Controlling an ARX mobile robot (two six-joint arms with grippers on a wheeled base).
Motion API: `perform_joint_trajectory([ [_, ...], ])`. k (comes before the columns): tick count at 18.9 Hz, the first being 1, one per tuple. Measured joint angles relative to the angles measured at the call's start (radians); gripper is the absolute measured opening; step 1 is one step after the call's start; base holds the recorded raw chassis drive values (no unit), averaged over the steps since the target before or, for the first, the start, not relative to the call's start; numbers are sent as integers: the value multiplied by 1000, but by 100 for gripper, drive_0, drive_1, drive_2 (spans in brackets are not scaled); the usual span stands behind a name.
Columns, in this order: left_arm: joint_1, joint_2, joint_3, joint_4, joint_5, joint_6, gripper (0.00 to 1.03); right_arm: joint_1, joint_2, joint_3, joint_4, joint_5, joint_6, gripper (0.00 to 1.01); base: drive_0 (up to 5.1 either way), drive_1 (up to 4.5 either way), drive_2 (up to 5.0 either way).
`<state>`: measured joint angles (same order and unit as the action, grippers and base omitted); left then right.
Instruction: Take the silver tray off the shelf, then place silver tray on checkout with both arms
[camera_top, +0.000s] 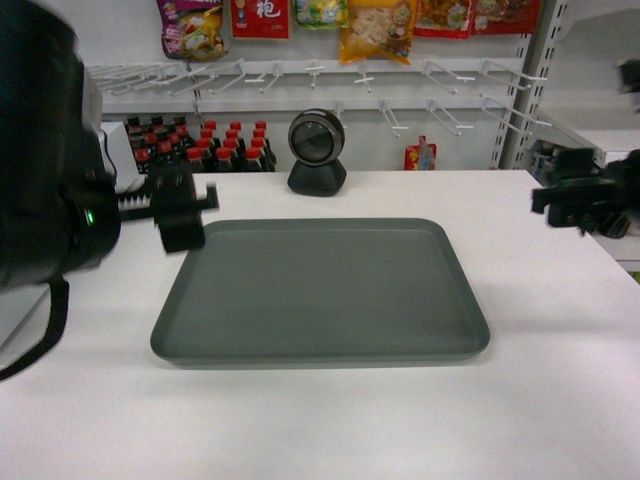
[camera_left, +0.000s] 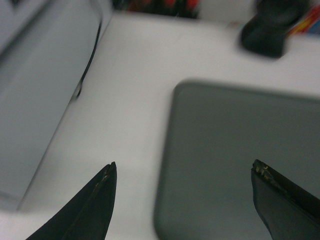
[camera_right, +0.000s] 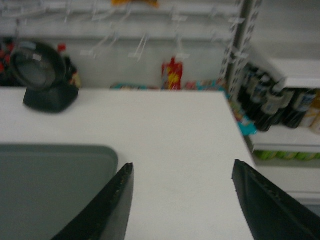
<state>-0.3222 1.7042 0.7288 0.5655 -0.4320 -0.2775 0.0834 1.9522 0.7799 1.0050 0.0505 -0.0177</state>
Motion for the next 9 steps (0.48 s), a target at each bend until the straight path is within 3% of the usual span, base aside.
perform_joint_trajectory([
  [1,0,-10,-32,122,43,22,76,1,-9,-35,57,16,3,58,0,0,0],
  [4,12,-32,-79,264,102,79,68,0,-31,-105,143,18,3,51,0,0,0],
  [6,79,-44,-273,518,182,198,48,-14,-117,-255,274,17,6,31,0,0,0],
  [8,131,-174,-387,608,220,241,25,-26,-253,-364,286,11,10,7,0,0,0],
  [9,141,-245,-414,613,247,253,14,-26,-301,-420,283,1,11,2,0,0,0],
])
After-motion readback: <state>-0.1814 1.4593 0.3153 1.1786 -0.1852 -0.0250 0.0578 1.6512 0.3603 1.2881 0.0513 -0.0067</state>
